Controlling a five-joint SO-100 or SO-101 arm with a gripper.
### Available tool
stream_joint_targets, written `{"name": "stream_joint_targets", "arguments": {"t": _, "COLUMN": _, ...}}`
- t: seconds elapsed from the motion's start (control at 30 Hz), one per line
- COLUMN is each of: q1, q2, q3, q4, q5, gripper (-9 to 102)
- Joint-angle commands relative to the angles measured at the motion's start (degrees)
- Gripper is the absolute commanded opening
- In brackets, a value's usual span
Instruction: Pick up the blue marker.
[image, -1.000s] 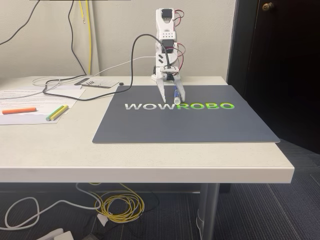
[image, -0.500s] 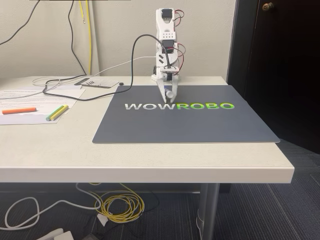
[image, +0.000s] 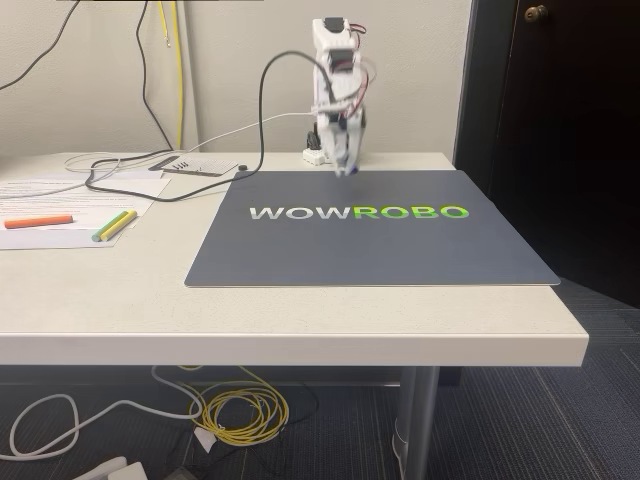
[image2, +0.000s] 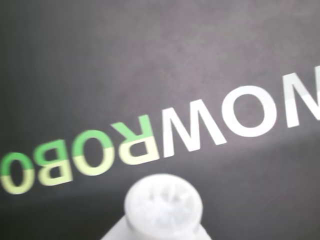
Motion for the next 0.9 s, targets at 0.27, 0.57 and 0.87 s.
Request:
{"name": "stream_joint_targets", "arguments": {"t": 0.27, "q1": -1.41, "q2": -4.22, "q3": -32.70, "q4": 21.71, "q5": 31.38, "gripper": 0}}
{"name": "stream_joint_targets", "arguments": {"t": 0.57, "q1": 1.58, "q2": -0.79, "q3": -32.08, "q4": 21.97, "q5": 52.38, "gripper": 0}}
{"name": "stream_joint_targets", "arguments": {"t": 0.87, "q1": 4.13, "q2": 2.20, "q3": -28.04, "q4": 18.37, "q5": 63.37, "gripper": 0}}
